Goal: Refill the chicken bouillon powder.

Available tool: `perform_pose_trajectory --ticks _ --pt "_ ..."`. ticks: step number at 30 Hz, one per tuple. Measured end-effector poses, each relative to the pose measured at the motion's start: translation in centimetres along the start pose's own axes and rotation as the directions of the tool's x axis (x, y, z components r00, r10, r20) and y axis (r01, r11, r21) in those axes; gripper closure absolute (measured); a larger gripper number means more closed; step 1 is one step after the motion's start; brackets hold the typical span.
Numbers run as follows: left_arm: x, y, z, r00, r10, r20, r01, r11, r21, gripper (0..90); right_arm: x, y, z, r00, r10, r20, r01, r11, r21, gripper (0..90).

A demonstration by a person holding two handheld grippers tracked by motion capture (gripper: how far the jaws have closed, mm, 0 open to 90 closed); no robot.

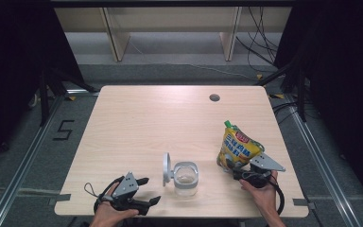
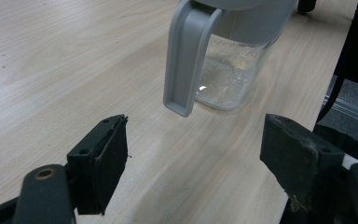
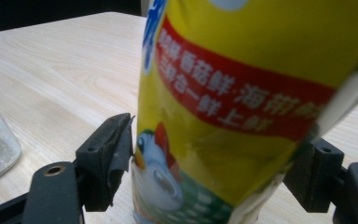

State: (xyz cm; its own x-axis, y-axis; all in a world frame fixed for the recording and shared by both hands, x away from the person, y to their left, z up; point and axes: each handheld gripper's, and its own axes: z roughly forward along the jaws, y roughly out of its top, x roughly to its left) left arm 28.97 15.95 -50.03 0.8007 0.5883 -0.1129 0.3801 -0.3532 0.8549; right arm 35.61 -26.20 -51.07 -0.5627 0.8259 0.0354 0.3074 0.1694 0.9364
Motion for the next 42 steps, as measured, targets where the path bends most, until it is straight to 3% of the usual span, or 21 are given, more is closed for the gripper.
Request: perform_pose_trajectory --ticks 2,3,4,5,6,7,10,13,15,18,19,21,26,28,30,32,36,37,39,40,42 --pt "0.0 0.1 0.0 1.0 -0.003 0.004 0.003 0.9999 -0.012 22.4 -0.2 0.0 0.1 0.9999 -0.013 -0.001 0.013 1.0 -0.005 25.9" --pt "0.1 0.1 0.0 1.0 0.006 -0.002 -0.006 1.0 0.003 22.4 0.0 0.0 0.0 0.9998 0.013 0.015 -0.013 1.0 -0.004 25.8" --pt "0.1 0.1 0.0 1.0 0.008 -0.004 -0.008 0.9999 0.008 22.4 -0.3 0.0 0.2 0.9999 -0.014 -0.01 0.014 1.0 -0.008 25.8" --pt "0.0 0.0 0.1 1.0 0.006 -0.004 -0.006 1.0 -0.004 22.4 -0.1 -0.1 0.3 0.9998 0.022 0.0 -0.022 1.0 -0.02 25.8" --pt "0.0 0.0 0.1 0.9999 0.01 0.001 -0.01 0.9999 -0.003 22.4 -0.1 -0.2 0.3 0.9996 0.029 -0.005 -0.029 0.999 -0.025 25.6" --pt "0.0 0.0 0.1 0.9999 0.01 0.004 -0.01 0.9999 -0.004 22.4 -0.5 -0.1 0.5 0.9999 0.0 -0.015 -0.001 1.0 -0.027 25.4" --pt "0.0 0.0 0.1 1.0 0.005 0.001 -0.005 1.0 0.002 22.4 -0.6 -0.1 0.5 0.9996 0.029 0.001 -0.029 0.999 -0.04 25.2" --pt "0.0 0.0 0.1 1.0 0.0 -0.001 0.0 1.0 0.002 22.4 -1.0 -0.1 0.8 0.9999 -0.005 -0.01 0.005 0.999 -0.045 25.8" --pt "0.0 0.0 0.0 1.0 0.002 -0.002 -0.002 1.0 0.006 22.4 -0.8 -0.1 0.8 0.9983 0.052 -0.024 -0.054 0.997 -0.052 25.9" --pt "-0.1 0.0 0.1 1.0 0.005 0.002 -0.005 1.0 -0.002 22.4 -1.1 -0.1 1.0 0.9997 0.021 0.01 -0.02 0.998 -0.068 25.9" --pt "0.1 0.0 0.0 0.9994 0.033 -0.007 -0.033 0.9992 0.023 22.4 -1.1 -0.1 1.0 0.9998 0.012 0.018 -0.01 0.997 -0.071 26.1" --pt "-0.1 0.0 0.2 1.0 0.008 0.005 -0.008 0.9999 -0.01 22.4 -0.9 -0.1 1.1 0.9993 0.033 0.017 -0.031 0.997 -0.07 26.5" --pt "-0.2 0.0 0.2 0.9996 0.028 0.009 -0.028 0.9995 0.014 22.4 -1.1 0.0 1.3 0.9994 0.025 0.023 -0.023 0.996 -0.087 29.6" --pt "-0.2 0.0 0.3 0.9995 0.029 0.01 -0.029 0.9995 0.011 22.4 -1.3 0.0 1.6 0.9997 0.024 0.01 -0.022 0.992 -0.123 31.7" --pt "-0.2 0.0 0.3 0.9996 0.029 0.009 -0.029 0.9995 0.011 22.5 -1.0 0.1 1.4 0.9983 0.058 -0.005 -0.058 0.995 -0.082 32.1" --pt "-0.1 0.0 0.2 0.9992 0.04 -0.001 -0.04 0.999 0.021 22.4 -1.2 0.1 1.6 0.9993 0.036 0.012 -0.034 0.993 -0.113 34.0" --pt "-0.1 0.0 0.2 0.9995 0.031 0.004 -0.031 0.9993 0.019 22.5 -1.2 0.3 1.6 0.9984 0.056 -0.013 -0.057 0.992 -0.114 37.6" --pt "-0.1 0.0 0.2 0.9994 0.036 0.0 -0.036 0.9992 0.018 22.5 -1.5 0.5 1.7 0.9997 0.007 -0.022 -0.01 0.992 -0.124 38.1" --pt "-0.2 0.0 0.2 0.9995 0.031 0.005 -0.031 0.9993 0.019 22.4 -1.2 0.6 1.6 0.9997 0.024 0.001 -0.024 0.993 -0.118 39.5" --pt "-0.2 0.0 0.2 0.9995 0.031 0.003 -0.031 0.9993 0.021 22.5 -1.0 0.7 1.6 0.9986 0.047 -0.024 -0.05 0.992 -0.112 40.4" --pt "0.0 0.0 0.1 0.9984 0.056 0.001 -0.056 0.9981 0.023 22.5 -0.9 0.9 1.5 0.9994 0.027 0.022 -0.025 0.994 -0.111 42.5"
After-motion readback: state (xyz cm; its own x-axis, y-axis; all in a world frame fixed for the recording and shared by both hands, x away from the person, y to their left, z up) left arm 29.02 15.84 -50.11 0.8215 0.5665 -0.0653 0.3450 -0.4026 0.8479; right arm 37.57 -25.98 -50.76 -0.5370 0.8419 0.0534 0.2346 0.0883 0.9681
